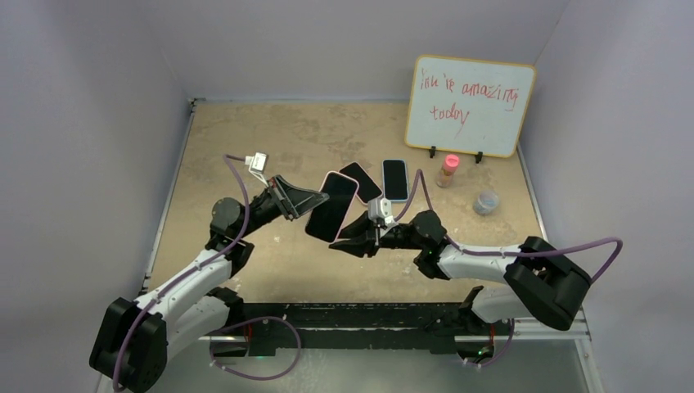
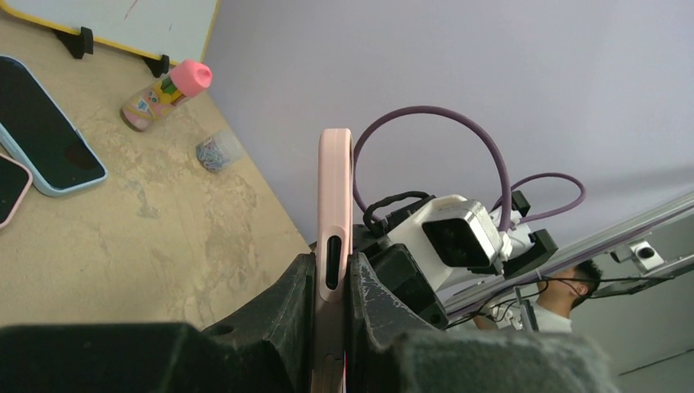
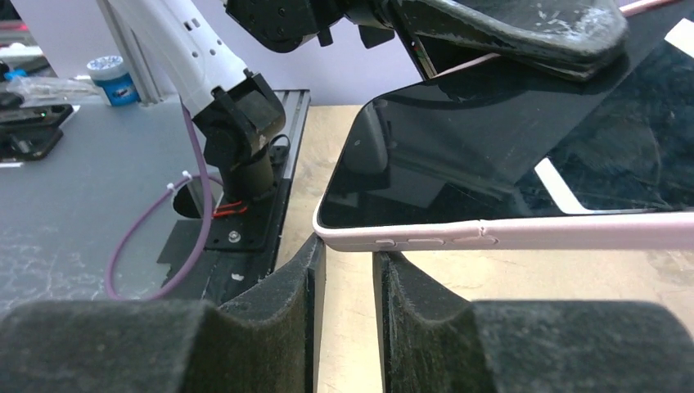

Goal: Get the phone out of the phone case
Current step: Remove the phone case from the phone.

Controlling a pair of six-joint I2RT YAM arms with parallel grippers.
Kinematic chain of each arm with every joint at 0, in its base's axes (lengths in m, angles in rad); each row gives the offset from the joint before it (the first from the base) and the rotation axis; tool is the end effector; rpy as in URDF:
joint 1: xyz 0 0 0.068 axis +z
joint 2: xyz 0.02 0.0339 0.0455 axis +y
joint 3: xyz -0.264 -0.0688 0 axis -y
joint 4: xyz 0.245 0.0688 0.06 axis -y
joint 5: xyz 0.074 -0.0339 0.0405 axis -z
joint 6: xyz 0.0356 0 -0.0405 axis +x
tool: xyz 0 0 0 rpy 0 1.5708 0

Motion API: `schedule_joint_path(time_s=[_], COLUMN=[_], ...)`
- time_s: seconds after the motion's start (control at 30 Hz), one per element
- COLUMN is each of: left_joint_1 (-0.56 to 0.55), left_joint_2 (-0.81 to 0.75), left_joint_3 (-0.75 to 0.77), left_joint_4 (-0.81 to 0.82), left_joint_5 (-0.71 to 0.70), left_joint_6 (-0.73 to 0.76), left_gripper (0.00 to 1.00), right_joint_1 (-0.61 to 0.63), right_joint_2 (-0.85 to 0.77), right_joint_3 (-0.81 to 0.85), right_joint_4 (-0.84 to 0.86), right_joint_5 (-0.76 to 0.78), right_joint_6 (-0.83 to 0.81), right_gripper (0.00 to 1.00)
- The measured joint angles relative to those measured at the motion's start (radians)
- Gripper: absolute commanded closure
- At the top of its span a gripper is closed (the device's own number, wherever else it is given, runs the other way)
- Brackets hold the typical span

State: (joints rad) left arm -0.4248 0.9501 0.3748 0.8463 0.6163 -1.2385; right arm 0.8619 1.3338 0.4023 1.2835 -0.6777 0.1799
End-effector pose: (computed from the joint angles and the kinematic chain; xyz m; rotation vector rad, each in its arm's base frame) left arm 0.1773 -0.1028 0.2729 -0.0164 1.5996 -1.7512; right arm 0.1444 0.2027 0.2444 -1.0241 0.9777 1.2874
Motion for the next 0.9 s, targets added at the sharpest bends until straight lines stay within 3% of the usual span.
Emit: schedule_joint_path(time_s=[0.1, 0.3, 0.47, 0.63, 0.9], left_joint_1=[0.0, 0.0, -0.01, -0.013, -0.016], left_joint_2=[0.003, -0.011, -0.073, -0.121, -0.154], left_joint_3=[-0.009, -0.013, -0.012, -0.012, -0.013], left_joint_4=[0.006, -0.009, -0.072, -0.1, -0.101], left_joint_5=[-0.014, -0.035, -0.042, -0.043, -0.043], left_joint_6=[-0.026, -0.005, 0.109, 0.215, 0.266], left_gripper=[1.0, 1.0, 1.0, 1.0, 1.0], right_joint_1=[0.006, 0.008, 0.007, 0.006, 0.001], right_joint_2=[0.002, 0.006, 0.001, -0.013, 0.009], right_joint_3=[0.009, 0.013, 0.013, 0.009, 0.008], right_joint_4=[-0.026, -0.039, -0.041, -0.011, 0.05], right_joint_5=[0.005, 0.006, 0.022, 0.032, 0.032], right_joint_6=[-0.031, -0.028, 0.023, 0.106, 0.194], right_gripper=[0.97, 0.66, 0.51, 0.51, 0.61])
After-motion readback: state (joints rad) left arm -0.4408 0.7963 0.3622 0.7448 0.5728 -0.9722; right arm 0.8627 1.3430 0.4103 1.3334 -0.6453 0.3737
